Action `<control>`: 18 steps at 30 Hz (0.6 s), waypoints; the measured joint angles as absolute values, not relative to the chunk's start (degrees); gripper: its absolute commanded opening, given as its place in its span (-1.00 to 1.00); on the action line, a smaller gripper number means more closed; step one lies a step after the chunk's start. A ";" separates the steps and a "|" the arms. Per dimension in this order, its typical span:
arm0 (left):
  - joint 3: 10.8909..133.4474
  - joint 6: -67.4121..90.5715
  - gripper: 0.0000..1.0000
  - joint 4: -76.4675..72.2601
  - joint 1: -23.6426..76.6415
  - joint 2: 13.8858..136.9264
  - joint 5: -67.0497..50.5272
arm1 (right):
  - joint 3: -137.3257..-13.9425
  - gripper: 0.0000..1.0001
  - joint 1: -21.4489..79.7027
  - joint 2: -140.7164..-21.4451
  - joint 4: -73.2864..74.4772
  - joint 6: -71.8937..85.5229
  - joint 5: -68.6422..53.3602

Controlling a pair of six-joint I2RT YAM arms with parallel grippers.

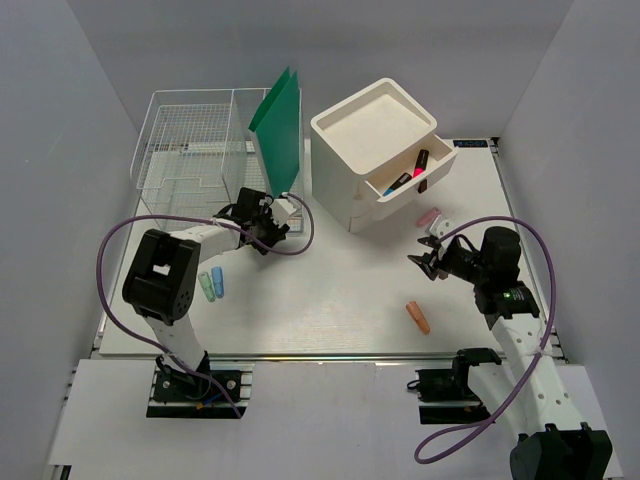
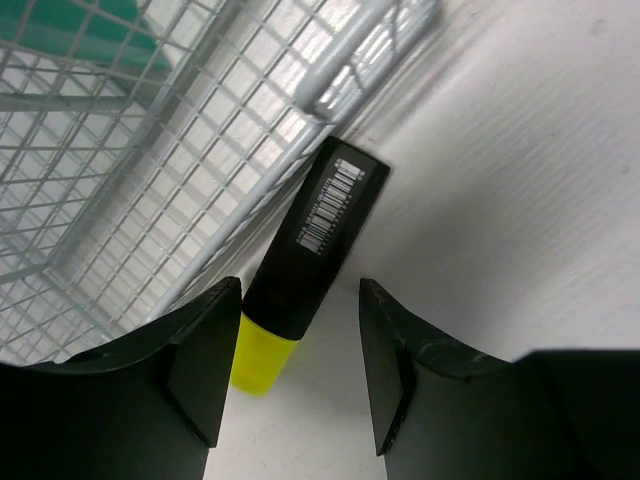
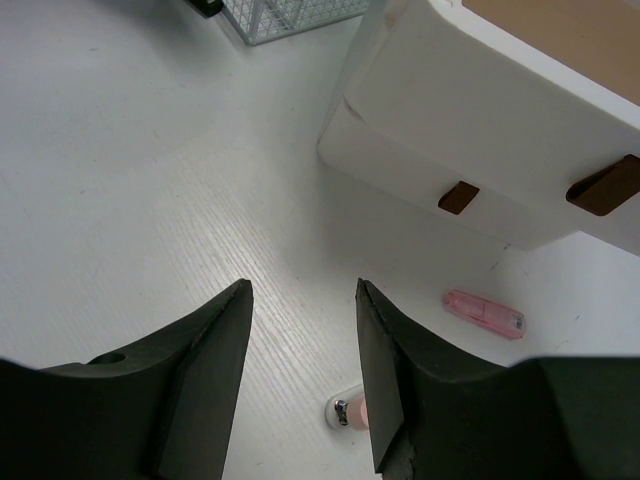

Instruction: Organize the desk

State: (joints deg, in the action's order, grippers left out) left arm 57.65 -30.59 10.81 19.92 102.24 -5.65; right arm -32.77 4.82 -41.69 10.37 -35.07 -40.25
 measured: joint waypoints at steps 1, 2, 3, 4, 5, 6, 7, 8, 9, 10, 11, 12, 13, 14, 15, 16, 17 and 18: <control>57.65 -30.57 0.22 10.98 19.92 102.21 -6.33 | -32.77 0.03 4.82 -41.69 10.37 -35.07 -40.25; 57.65 -30.57 0.21 11.20 19.92 102.21 -6.96 | -32.77 0.03 4.82 -41.65 10.39 -35.09 -40.25; 57.74 -30.52 0.21 11.62 19.92 102.19 -7.66 | -32.77 0.03 4.82 -41.60 10.37 -35.09 -40.27; 57.78 -30.48 0.21 11.94 19.92 102.19 -8.45 | -32.77 0.03 4.82 -41.56 10.39 -35.09 -40.27; 57.80 -30.41 0.21 12.29 19.92 102.19 -9.32 | -32.77 0.03 4.82 -41.54 10.37 -35.09 -40.27; 57.80 -30.35 0.21 12.67 19.92 102.17 -10.11 | -32.77 0.02 4.82 -41.50 10.37 -35.09 -40.27; 57.80 -30.20 0.21 13.04 19.92 102.15 -10.87 | -32.77 0.03 4.75 -41.43 10.37 -35.09 -40.29; 57.80 -30.11 0.21 13.32 19.92 102.10 -11.49 | -32.77 0.02 4.69 -41.30 10.39 -35.09 -40.29; 57.80 -29.98 0.20 13.63 19.92 102.08 -12.05 | -32.77 0.02 4.60 -41.17 10.39 -35.09 -40.32; 57.80 -29.85 0.21 13.98 19.94 102.04 -12.73 | -32.77 0.01 4.56 -41.06 10.39 -35.09 -40.40; 57.78 -29.74 0.20 14.22 20.01 101.97 -12.97 | -32.77 0.01 4.54 -40.97 10.39 -35.09 -40.45; 57.65 -29.52 0.21 14.59 20.16 101.80 -13.30 | -32.77 0.01 4.54 -40.88 10.37 -35.09 -40.49; 57.45 -29.30 0.21 14.83 20.32 101.58 -13.56 | -32.77 0.00 4.51 -40.84 10.39 -35.09 -40.53; 57.12 -29.06 0.21 15.05 20.56 101.34 -13.93 | -32.77 0.00 4.51 -40.80 10.39 -35.11 -40.58; 56.84 -28.82 0.20 15.27 20.78 101.10 -14.28 | -32.77 -0.01 4.51 -40.80 10.39 -35.11 -40.64; 56.60 -28.34 0.21 15.59 20.99 100.86 -14.59 | -32.77 -0.01 4.51 -40.80 10.39 -35.11 -40.66; 56.45 -27.92 0.20 15.90 21.19 100.68 -14.79 | -32.77 -0.01 4.51 -40.80 10.39 -35.11 -40.66; 56.25 -27.46 0.20 16.05 21.34 100.57 -15.00 | -32.77 -0.01 4.49 -40.80 10.39 -35.11 -40.69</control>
State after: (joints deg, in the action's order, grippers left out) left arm 56.25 -27.46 16.05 21.34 100.57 -15.00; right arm -32.77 4.49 -40.80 10.39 -35.11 -40.69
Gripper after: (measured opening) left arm 0.602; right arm 0.498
